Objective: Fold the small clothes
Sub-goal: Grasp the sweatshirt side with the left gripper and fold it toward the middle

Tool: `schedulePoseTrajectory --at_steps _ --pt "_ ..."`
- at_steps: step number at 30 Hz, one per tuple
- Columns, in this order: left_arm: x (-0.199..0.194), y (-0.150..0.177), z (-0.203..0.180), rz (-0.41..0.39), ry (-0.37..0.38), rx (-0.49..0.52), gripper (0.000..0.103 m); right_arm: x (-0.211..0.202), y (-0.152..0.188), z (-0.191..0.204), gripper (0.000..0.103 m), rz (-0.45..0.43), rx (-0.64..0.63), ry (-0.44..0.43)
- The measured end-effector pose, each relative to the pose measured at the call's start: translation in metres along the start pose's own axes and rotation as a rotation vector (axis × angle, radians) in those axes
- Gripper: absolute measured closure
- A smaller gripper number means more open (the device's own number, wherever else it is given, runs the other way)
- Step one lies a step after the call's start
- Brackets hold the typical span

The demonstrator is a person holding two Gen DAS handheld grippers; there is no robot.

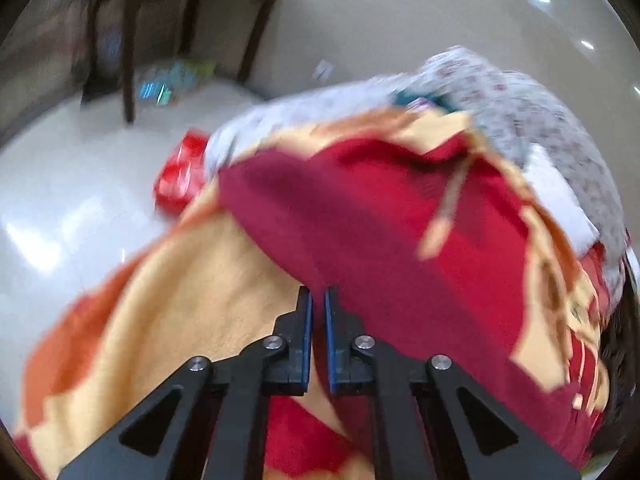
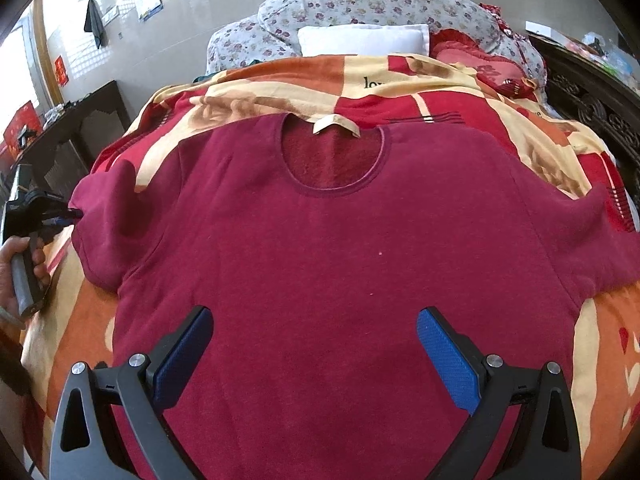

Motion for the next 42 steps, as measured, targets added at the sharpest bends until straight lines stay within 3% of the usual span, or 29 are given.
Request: schedulePoseTrajectory --at_steps 3,6,10,14,19,22,23,25,26,27,29,32,35,39,42 --pt "-0.07 -0.018 -0.056 -0.126 0.107 0.114 0.097 -0.01 -0.006 -0.01 0.0 -0.019 0.037 -0.017" --pt "-0.136 -0.014 -0.123 -0.218 0.236 0.224 0.098 -0.02 -0.012 -0.024 0.0 -0.044 0.09 -0.027" --pt "-0.179 0.049 -0.229 -0.21 0.383 0.46 0.098 -0.035 -0.02 -0.046 0.0 -0.059 0.144 -0.046" --pt "-0.16 0.152 -0.303 -0.063 0.519 0.586 0.097 -0.05 -0.028 -0.087 0.0 -0.09 0.178 0.034" --pt "-0.094 0.276 -0.347 0.184 0.564 0.675 0.097 -0.061 -0.03 -0.143 0.0 -0.092 0.256 0.099" --pt "-0.091 0.301 -0.345 0.212 0.517 0.759 0.096 -0.067 -0.033 -0.167 0.0 -0.103 0.29 0.116" --pt "-0.098 0.301 -0.339 0.216 0.525 0.771 0.088 -0.068 -0.034 -0.171 0.0 -0.109 0.301 0.113" --pt "-0.12 0.294 -0.321 0.201 0.556 0.781 0.055 -0.067 -0.038 -0.173 0.0 -0.108 0.317 0.077" --pt "-0.128 0.287 -0.313 0.172 0.557 0.782 0.028 -0.064 -0.04 -0.171 0.0 -0.103 0.317 0.059" --pt "-0.14 0.276 -0.299 0.112 0.549 0.779 0.017 -0.06 -0.043 -0.168 0.0 -0.096 0.317 0.036" --pt "-0.153 0.25 -0.274 -0.001 0.501 0.792 0.017 -0.054 -0.051 -0.158 0.0 -0.095 0.299 0.004" --pt "-0.14 0.215 -0.236 -0.07 0.334 0.776 0.017 -0.037 -0.058 -0.143 0.0 -0.05 0.275 -0.029" --pt "-0.109 0.199 -0.207 -0.021 0.235 0.709 0.017 -0.026 -0.05 -0.135 0.0 -0.023 0.272 -0.03" --pt "-0.067 0.208 -0.179 0.089 0.18 0.649 0.017 0.001 -0.027 -0.131 0.002 0.013 0.178 0.085" --pt "-0.056 0.222 -0.171 0.127 0.162 0.639 0.017 0.004 -0.03 -0.131 0.041 -0.043 0.07 0.194"
Point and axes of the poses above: each gripper's, at about its wrist camera, not at the fingertips, and x roughly the way its jaws point, z to its left, y to its underside, the point moved 10 cm from there along x, roughly the way its jaws point, and after that the axes turned 4 degrees about x, right-handed, at the moved point
